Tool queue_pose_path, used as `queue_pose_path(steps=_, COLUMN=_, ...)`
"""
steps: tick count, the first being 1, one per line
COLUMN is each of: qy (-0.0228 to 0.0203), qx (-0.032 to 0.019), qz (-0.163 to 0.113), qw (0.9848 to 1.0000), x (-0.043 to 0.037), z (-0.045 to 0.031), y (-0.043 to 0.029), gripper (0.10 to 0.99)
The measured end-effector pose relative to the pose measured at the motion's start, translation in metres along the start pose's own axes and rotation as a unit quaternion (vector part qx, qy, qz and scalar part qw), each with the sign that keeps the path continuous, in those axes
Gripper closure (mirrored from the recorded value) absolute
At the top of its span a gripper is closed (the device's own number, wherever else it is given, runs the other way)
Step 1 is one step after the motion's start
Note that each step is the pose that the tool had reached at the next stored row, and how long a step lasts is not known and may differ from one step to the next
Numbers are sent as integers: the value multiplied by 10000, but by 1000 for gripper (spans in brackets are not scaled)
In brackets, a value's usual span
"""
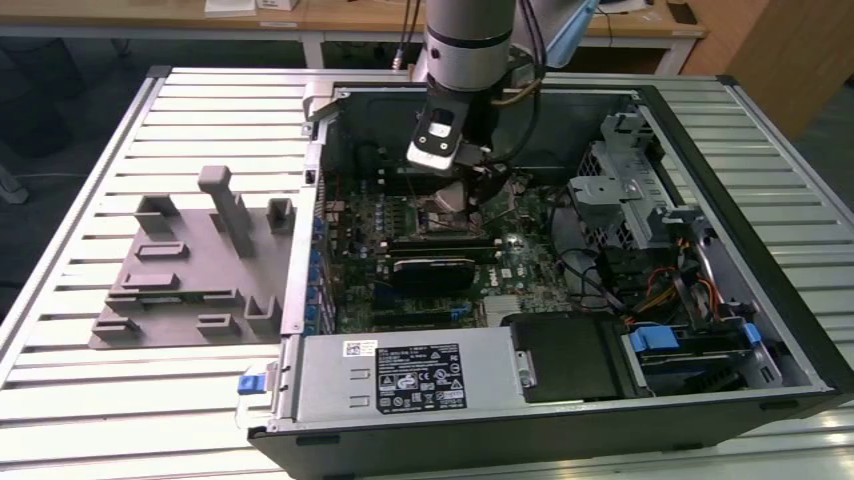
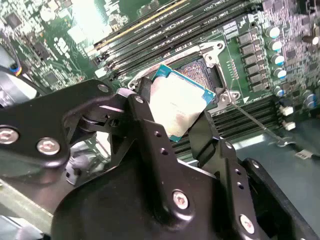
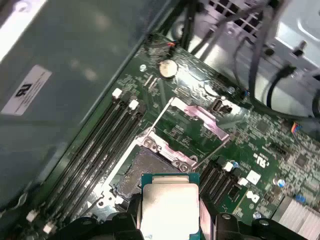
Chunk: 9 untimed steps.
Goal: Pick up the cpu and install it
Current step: 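Place the cpu into insertion slot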
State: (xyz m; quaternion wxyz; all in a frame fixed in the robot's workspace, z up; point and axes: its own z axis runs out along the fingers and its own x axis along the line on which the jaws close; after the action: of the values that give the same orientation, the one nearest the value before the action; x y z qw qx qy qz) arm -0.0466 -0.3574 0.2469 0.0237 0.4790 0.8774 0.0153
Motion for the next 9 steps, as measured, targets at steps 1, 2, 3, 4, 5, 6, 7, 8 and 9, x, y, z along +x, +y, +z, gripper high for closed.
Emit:
queue_pose_path(steps=1, qy=-3, qx=2, qz=67, qw=10000, x=0, z=0, y=0, gripper=545)
queue_pose_path(steps=2, qy=-7, qx=3, qz=142, qw=9999, x=0, z=1, y=0, gripper=545)
queue_pose_path(steps=3, qy=-10, qx=5, qz=213, qw=9998, x=0, z=2, y=0, gripper=545)
queue_pose_path(steps=4, qy=-14, qx=7, qz=284, qw=9996, x=0, z=2, y=0, gripper=545)
queue_pose_path(steps=5, qy=-17, qx=9, qz=356, qw=9994, x=0, z=2, y=0, gripper=545)
queue_pose_path(steps=6, qy=-21, qx=11, qz=428, qw=9991, x=0, z=3, y=0, gripper=545)
queue_pose_path(steps=7, qy=-25, qx=13, qz=503, qw=9987, x=0, z=3, y=0, gripper=545)
queue_pose_path(steps=8, qy=-29, qx=16, qz=589, qw=9983, x=0, z=4, y=0, gripper=545)
queue_pose_path(steps=9, qy=-34, qx=18, qz=677, qw=9977, x=0, z=5, y=0, gripper=545)
